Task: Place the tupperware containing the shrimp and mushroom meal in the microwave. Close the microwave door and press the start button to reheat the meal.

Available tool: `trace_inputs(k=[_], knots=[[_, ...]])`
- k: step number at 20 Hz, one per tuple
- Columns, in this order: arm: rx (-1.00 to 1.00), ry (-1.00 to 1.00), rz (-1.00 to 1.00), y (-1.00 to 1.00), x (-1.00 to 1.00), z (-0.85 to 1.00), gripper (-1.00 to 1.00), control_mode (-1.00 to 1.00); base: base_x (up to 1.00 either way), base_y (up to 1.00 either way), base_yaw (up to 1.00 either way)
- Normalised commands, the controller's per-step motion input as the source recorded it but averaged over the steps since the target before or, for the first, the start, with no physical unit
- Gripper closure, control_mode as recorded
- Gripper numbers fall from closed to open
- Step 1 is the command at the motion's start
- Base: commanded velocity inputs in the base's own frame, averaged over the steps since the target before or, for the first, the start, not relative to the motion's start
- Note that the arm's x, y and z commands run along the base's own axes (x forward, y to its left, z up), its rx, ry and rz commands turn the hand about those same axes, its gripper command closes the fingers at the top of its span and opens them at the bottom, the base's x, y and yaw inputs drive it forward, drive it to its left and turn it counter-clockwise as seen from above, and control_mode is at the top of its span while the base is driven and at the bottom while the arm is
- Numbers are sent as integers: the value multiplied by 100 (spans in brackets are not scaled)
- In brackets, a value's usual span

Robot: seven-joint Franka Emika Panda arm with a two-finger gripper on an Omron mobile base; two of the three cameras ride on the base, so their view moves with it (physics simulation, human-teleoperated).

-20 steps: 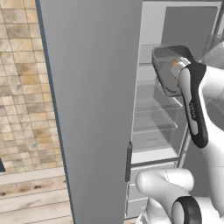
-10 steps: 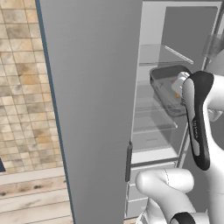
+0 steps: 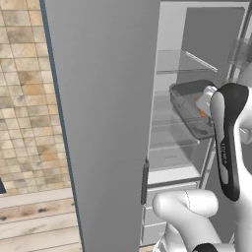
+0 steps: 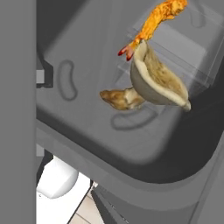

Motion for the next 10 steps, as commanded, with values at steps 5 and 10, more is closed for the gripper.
trace_inputs(k=[5,10], knots=[[0,0,0,0,0,0,100,-100,0,0,0],[0,0,0,0,0,0,100,100,0,0,0]])
